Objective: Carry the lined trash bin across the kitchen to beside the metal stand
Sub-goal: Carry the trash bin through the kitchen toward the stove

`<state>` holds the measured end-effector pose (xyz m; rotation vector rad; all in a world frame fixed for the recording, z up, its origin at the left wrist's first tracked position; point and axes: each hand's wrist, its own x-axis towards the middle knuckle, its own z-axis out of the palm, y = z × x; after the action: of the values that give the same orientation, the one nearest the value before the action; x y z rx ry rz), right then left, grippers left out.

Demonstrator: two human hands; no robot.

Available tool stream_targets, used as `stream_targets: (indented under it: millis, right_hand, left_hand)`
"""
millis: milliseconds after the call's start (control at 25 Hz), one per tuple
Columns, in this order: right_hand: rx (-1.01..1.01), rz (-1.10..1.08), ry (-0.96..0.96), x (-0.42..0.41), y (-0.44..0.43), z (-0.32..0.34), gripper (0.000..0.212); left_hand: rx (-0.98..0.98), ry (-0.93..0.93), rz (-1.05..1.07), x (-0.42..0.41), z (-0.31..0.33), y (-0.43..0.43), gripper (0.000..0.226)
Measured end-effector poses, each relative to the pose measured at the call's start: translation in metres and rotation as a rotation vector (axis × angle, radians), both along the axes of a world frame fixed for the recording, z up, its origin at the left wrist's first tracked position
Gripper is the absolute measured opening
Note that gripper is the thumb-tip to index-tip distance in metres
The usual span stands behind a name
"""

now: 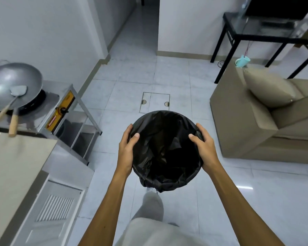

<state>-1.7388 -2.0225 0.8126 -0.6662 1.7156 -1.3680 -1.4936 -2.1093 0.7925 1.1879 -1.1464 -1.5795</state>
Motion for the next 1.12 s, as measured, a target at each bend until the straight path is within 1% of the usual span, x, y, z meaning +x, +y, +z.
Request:
stream_targets:
  millis: [80,160,360,520,600,680,760,840,920,1120]
  right_hand:
    - [0.015,0.008,-0.019,-0.022,-0.059,-0.002,0.062]
    - [0.015,0.027,-0.019,-0.044,-0.122,0.003,0.062]
    - [0.026,0.108,-0.031,-0.095,-0.267,0.001,0.061]
    - [0.031,0.23,-0.054,-0.134,-0.404,-0.012,0.059]
    - [0.038,0.311,-0.048,-0.154,-0.471,-0.016,0.061]
    - [0.074,0.388,-0.04,-0.17,-0.53,-0.017,0.062]
    - [0.075,0.504,-0.015,-0.182,-0.595,-0.016,0.061]
    - [0.099,0.594,0.006,-0.183,-0.656,-0.015,0.06]
    - [0.096,0.698,0.031,-0.173,-0.71,-0.017,0.061]
    - [0.106,0.892,0.096,-0.127,-0.827,-0.038,0.064]
  left_hand:
    - [0.012,-0.005,0.017,-0.02,0.001,-0.058,0.06]
    - [-0.018,-0.039,0.023,-0.043,0.005,-0.117,0.06]
    - [-0.006,-0.089,0.092,-0.082,-0.001,-0.235,0.061]
    - [0.029,-0.083,0.251,-0.122,-0.007,-0.337,0.058]
    - [0.037,-0.085,0.309,-0.141,-0.008,-0.385,0.063]
    - [0.061,-0.085,0.383,-0.156,-0.005,-0.424,0.074]
    - [0.057,-0.103,0.467,-0.17,-0.005,-0.463,0.079]
    - [0.105,-0.094,0.564,-0.176,-0.01,-0.496,0.08]
    - [0.106,-0.092,0.652,-0.177,-0.015,-0.524,0.081]
    - [0.142,-0.078,0.863,-0.155,-0.029,-0.599,0.079]
